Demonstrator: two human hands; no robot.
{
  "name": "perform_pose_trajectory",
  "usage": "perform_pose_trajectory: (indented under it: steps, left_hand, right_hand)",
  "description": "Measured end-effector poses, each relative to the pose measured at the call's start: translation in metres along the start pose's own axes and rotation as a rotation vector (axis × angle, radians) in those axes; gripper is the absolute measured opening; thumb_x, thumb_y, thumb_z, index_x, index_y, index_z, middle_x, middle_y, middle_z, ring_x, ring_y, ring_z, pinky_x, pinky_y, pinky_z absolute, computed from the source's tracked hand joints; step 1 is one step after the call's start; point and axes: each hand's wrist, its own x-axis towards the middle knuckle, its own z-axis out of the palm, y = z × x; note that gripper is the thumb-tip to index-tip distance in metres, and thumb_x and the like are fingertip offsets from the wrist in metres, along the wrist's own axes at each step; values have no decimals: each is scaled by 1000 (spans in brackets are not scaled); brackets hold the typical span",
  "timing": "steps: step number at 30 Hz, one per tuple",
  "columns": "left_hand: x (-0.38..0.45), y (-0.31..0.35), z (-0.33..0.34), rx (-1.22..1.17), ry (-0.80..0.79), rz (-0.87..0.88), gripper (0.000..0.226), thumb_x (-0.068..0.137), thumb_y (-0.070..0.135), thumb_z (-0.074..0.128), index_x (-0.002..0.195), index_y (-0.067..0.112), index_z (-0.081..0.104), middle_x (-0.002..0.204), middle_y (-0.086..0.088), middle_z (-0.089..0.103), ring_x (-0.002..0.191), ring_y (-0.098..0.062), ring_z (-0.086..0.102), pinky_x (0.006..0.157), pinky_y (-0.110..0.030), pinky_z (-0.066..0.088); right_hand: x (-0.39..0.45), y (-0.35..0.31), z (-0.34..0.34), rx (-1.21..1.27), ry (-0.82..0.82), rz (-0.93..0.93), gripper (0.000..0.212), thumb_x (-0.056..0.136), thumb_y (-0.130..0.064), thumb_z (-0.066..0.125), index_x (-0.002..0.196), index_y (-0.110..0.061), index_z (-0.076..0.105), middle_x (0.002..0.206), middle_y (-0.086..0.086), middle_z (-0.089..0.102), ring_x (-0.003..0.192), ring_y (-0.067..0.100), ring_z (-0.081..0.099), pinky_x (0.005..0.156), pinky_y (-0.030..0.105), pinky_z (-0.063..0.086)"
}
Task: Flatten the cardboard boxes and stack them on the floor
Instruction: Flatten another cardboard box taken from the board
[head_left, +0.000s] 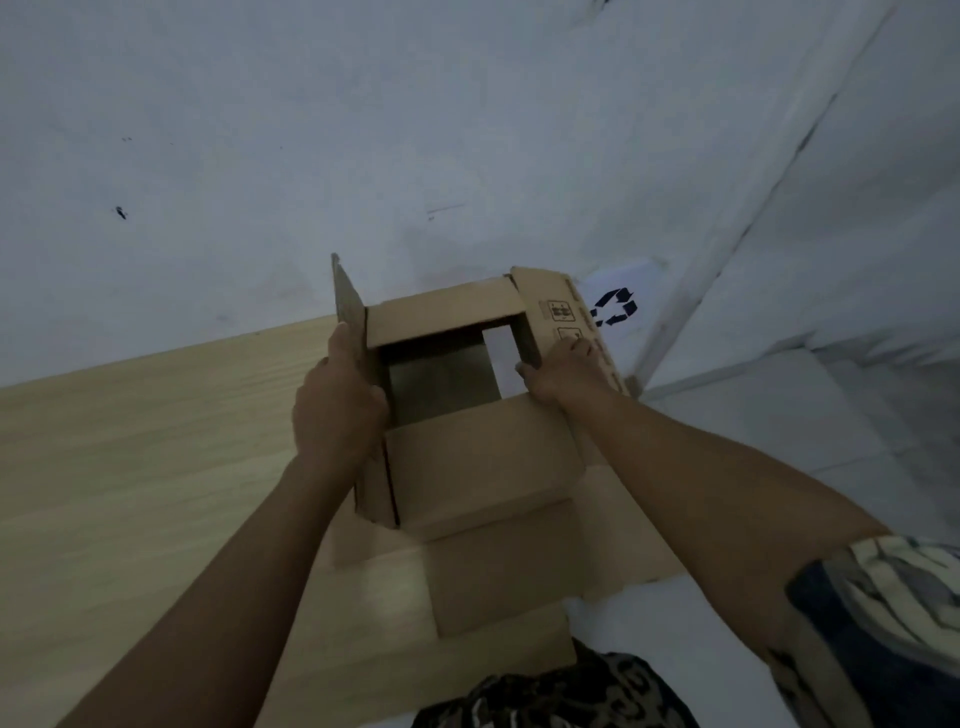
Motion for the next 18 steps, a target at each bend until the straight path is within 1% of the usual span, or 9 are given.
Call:
perform_pose_trajectory:
  steps: [2,4,8,11,13,14,16,17,18]
  left_hand:
    - [0,-11,-5,17,24,-3,61,86,13,59,142,8,35,92,-21,62,75,-39,58,56,-36,36]
    - [1,-22,-9,73,8,-26,63,87,20,63,141,9,34,101,-21,62,83,-41,60,60,-38,39]
    - [2,-44,-8,215,-81,-194,69,87,46,65,139,12,35,122,-20,53,101,-43,59,70,-43,41]
    - [2,-62,10,185,-227,-310,75,86,63,53,137,11,40,137,-19,42,118,-42,52,89,-49,46]
    - [2,-63,26,44,-284,-381,93,79,76,49,141,9,37,142,-20,40,126,-41,47,99,-52,45]
    - [3,-60,33,-28,-300,-430,106,73,82,49,145,7,32,146,-21,36,132,-41,41,104,-54,42]
    - [4,-50,46,-113,-327,-519,126,67,87,52,153,2,15,158,-22,18,145,-40,20,114,-57,28]
    - [6,-46,51,-126,-345,-545,129,69,84,56,155,1,7,161,-21,9,148,-38,10,117,-57,21]
    - [7,-45,55,-133,-362,-565,127,72,79,59,155,1,3,162,-21,4,149,-37,6,119,-55,18]
  right_hand:
    - [7,1,5,86,36,2,72,97,-37,50,153,0,24,156,22,30,140,39,33,111,50,37]
    - [9,4,8,136,58,-30,56,98,-27,46,147,-1,37,146,20,45,129,37,47,101,45,45]
    - [10,11,13,71,87,-89,37,101,-24,44,131,-4,51,129,18,58,114,35,57,79,35,42]
    - [9,12,15,13,96,-112,35,102,-21,43,131,-4,49,130,18,58,115,34,57,79,32,40]
    - [9,11,16,10,104,-116,36,103,-22,42,133,-3,47,132,18,57,117,35,56,84,34,42]
    - [9,11,15,15,114,-112,36,103,-23,42,133,-4,48,132,18,57,117,35,57,86,35,44]
    - [10,11,17,23,132,-112,36,103,-25,42,131,-4,49,130,17,58,115,34,58,88,37,46]
    - [11,11,18,23,135,-117,36,103,-26,42,131,-5,49,129,17,59,114,34,59,87,38,47]
    - [11,12,19,20,137,-120,36,103,-27,41,130,-5,50,129,18,59,113,34,59,87,38,47]
